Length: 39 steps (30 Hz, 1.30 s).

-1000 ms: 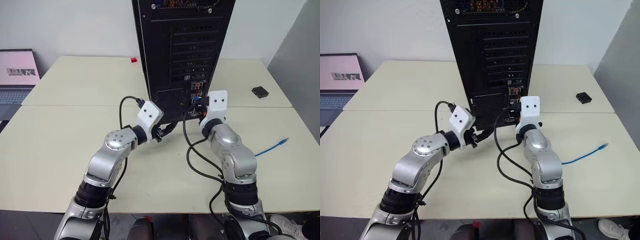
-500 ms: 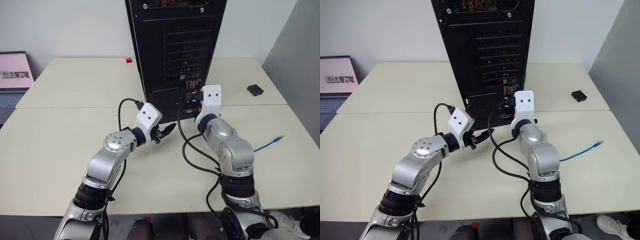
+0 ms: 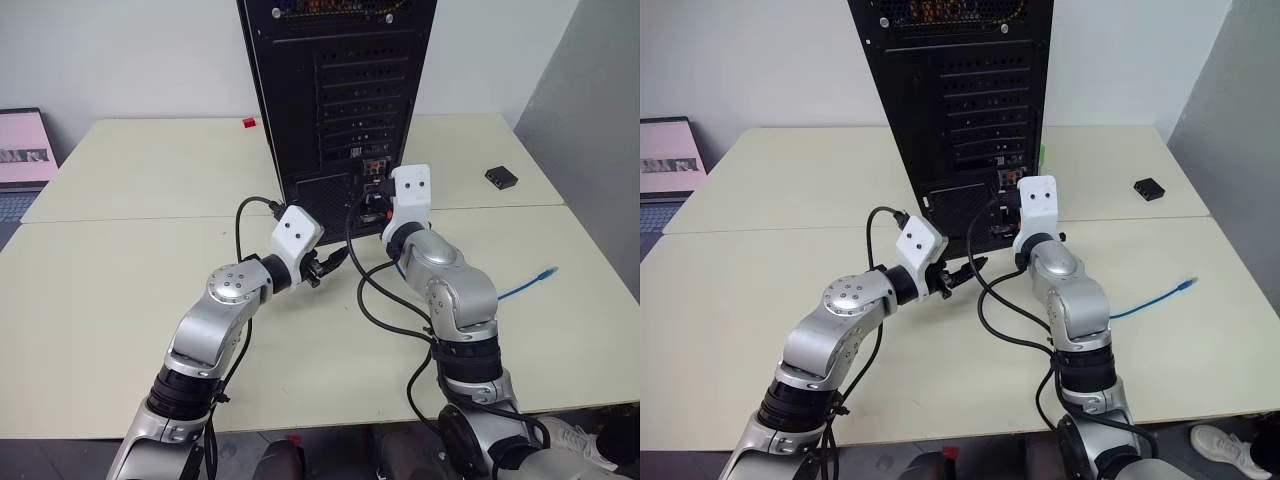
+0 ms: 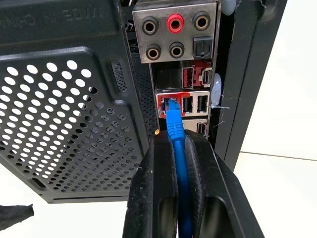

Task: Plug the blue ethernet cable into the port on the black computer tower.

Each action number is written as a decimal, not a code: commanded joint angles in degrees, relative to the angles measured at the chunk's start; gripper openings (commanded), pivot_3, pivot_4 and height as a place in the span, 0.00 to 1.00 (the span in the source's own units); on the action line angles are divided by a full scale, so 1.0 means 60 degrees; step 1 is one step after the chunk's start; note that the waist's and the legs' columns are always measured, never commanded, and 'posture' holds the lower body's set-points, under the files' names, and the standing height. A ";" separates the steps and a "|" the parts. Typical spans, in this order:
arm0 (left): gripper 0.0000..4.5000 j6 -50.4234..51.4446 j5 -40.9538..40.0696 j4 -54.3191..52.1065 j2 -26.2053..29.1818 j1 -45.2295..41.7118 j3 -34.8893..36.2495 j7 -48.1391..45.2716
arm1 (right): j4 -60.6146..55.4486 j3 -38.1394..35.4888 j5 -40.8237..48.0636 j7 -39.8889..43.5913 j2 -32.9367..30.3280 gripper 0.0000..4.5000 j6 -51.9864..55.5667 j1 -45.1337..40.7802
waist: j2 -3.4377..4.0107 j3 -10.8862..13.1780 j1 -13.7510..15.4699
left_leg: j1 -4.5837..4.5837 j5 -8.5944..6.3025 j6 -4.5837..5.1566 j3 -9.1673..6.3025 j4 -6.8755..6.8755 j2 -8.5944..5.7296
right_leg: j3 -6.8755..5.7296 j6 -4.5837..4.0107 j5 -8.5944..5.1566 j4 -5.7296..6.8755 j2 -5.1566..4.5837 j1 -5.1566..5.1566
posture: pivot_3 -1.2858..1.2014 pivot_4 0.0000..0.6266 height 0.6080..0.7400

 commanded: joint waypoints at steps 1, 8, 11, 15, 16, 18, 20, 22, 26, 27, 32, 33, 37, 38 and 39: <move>0.60 -0.0270 0.0059 -0.0327 0.0021 -0.0046 0.0215 0.0034 | -0.0430 0.0279 0.0060 0.0120 0.0046 0.15 -0.0404 -0.0319 | 0.0000 0.0000 0.0001 | 0.0000 0.0000 0.0000 0.0000 0.0000 0.0000 | 0.0000 0.0000 0.0000 0.0000 0.0000 -0.0001 | 0.52 0.24 1.00; 0.60 -0.0331 0.0053 -0.0266 0.0020 -0.0073 0.0235 0.0032 | -0.0672 0.0327 -0.0035 0.0116 -0.0134 0.46 -0.0292 -0.0189 | 0.0000 0.0000 0.0072 | -0.0083 0.0013 -0.0027 -0.0004 -0.0015 -0.0011 | -0.0012 0.0000 0.0000 -0.0019 -0.0008 -0.0064 | 0.52 0.24 1.00; 0.60 -0.0351 0.0044 -0.0264 0.0017 -0.0068 0.0265 0.0041 | -0.0964 0.0316 -0.0033 0.0103 -0.0266 0.55 -0.0104 -0.0058 | 0.0000 0.0000 0.0102 | -0.0108 0.0018 -0.0038 0.0001 -0.0019 -0.0013 | -0.0012 0.0000 0.0000 -0.0035 -0.0035 -0.0082 | 0.52 0.24 1.00; 0.60 -0.0422 0.0011 -0.0273 0.0029 -0.0054 0.0356 0.0021 | -0.1509 0.0252 -0.0054 0.0045 -0.0456 0.55 0.0194 0.0140 | 0.0000 0.0000 0.0123 | -0.0111 0.0006 -0.0016 -0.0004 -0.0020 -0.0013 | -0.0016 0.0000 0.0000 -0.0037 -0.0040 -0.0082 | 0.52 0.24 1.00; 0.60 -0.0448 -0.0037 -0.0297 0.0046 -0.0036 0.0425 -0.0017 | -0.1804 0.0190 -0.0055 0.0045 -0.0558 0.55 0.0331 0.0218 | 0.0000 0.0000 0.0129 | -0.0111 0.0003 -0.0011 -0.0006 -0.0019 -0.0014 | -0.0017 0.0000 0.0000 -0.0035 -0.0040 -0.0081 | 0.52 0.24 1.00; 0.60 -0.0241 -0.0165 -0.0287 0.0137 -0.0015 0.0513 -0.0147 | -0.2465 0.0056 -0.0033 0.0128 -0.0865 0.55 0.0600 0.0399 | 0.0000 0.0000 0.0152 | -0.0110 0.0002 -0.0008 -0.0010 -0.0019 -0.0014 | -0.0020 0.0000 0.0000 -0.0032 -0.0040 -0.0081 | 0.52 0.24 1.00; 0.60 -0.0357 -0.0076 -0.0259 0.0301 0.0031 0.0529 -0.0249 | -0.3150 -0.0144 0.0182 0.0303 -0.1124 0.55 0.1008 0.0592 | 0.0000 0.0000 0.0160 | -0.0110 0.0002 -0.0008 -0.0011 -0.0018 -0.0014 | -0.0024 0.0000 0.0000 -0.0031 -0.0038 -0.0081 | 0.52 0.24 1.00; 0.60 -0.0447 0.0186 -0.0136 0.0565 0.0052 0.0554 -0.0235 | -0.3993 -0.0300 0.0538 0.0765 -0.1553 0.55 0.1393 0.0921 | 0.0000 0.0000 0.0163 | -0.0109 0.0002 -0.0008 -0.0010 -0.0019 -0.0014 | -0.0025 0.0001 0.0000 -0.0031 -0.0035 -0.0079 | 0.52 0.24 1.00; 0.60 -0.0483 -0.0023 0.0108 0.1037 0.0102 0.0942 -0.0590 | -0.5501 -0.0356 0.1317 0.2325 -0.3172 0.55 0.1387 0.2219 | 0.0000 0.0000 0.0194 | -0.0109 0.0001 -0.0006 -0.0016 -0.0022 -0.0013 | -0.0035 0.0001 -0.0001 -0.0039 -0.0028 -0.0078 | 0.52 0.24 1.00; 0.60 -0.0542 -0.0093 0.0127 0.1186 0.0143 0.0999 -0.0766 | -0.5712 -0.0419 0.1455 0.2668 -0.3568 0.55 0.1221 0.2660 | 0.0001 0.0000 0.0192 | -0.0110 0.0000 -0.0005 -0.0017 -0.0022 -0.0015 | -0.0039 0.0002 -0.0001 -0.0046 -0.0021 -0.0074 | 0.52 0.24 1.00; 0.60 -0.0742 -0.0439 0.0512 0.1747 0.0192 0.1385 -0.1534 | -0.6054 -0.1027 0.1981 0.4531 -0.5415 0.55 -0.0380 0.4885 | 0.0000 0.0005 0.0321 | -0.0107 -0.0002 -0.0002 -0.0007 -0.0023 -0.0024 | -0.0036 0.0004 -0.0002 -0.0072 -0.0015 -0.0061 | 0.52 0.24 1.00; 0.60 -0.0812 -0.0435 0.0576 0.1822 0.0201 0.1427 -0.1635 | -0.5962 -0.1208 0.2070 0.4778 -0.5621 0.55 -0.0604 0.5195 | 0.0000 0.0006 0.0349 | -0.0106 -0.0002 -0.0001 -0.0002 -0.0019 -0.0024 | -0.0033 0.0005 -0.0002 -0.0074 -0.0015 -0.0060 | 0.52 0.24 1.00; 0.60 -0.1063 -0.0530 0.0729 0.2044 0.0332 0.1641 -0.1930 | -0.5496 -0.1973 0.2512 0.5392 -0.6051 0.55 -0.1431 0.5694 | -0.0004 0.0010 0.0350 | -0.0069 -0.0003 0.0002 -0.0010 -0.0018 -0.0016 | -0.0042 0.0010 -0.0004 -0.0112 -0.0003 -0.0004 | 0.52 0.24 1.00; 0.60 -0.1103 -0.0589 0.0748 0.2098 0.0389 0.1701 -0.2021 | -0.5399 -0.2161 0.2590 0.5537 -0.6165 0.55 -0.1633 0.5691 | -0.0004 0.0010 0.0353 | -0.0068 -0.0002 0.0004 -0.0011 -0.0018 -0.0015 | -0.0042 0.0016 0.0000 -0.0123 -0.0001 0.0003 | 0.52 0.24 1.00; 0.60 -0.1142 -0.0624 0.0800 0.2132 0.0405 0.1741 -0.2096 | -0.5317 -0.2244 0.2636 0.5612 -0.6239 0.55 -0.1772 0.5655 | -0.0004 0.0010 0.0353 | -0.0061 -0.0002 0.0004 -0.0012 -0.0014 -0.0015 | -0.0042 0.0019 0.0002 -0.0127 -0.0001 0.0016 | 0.52 0.24 1.00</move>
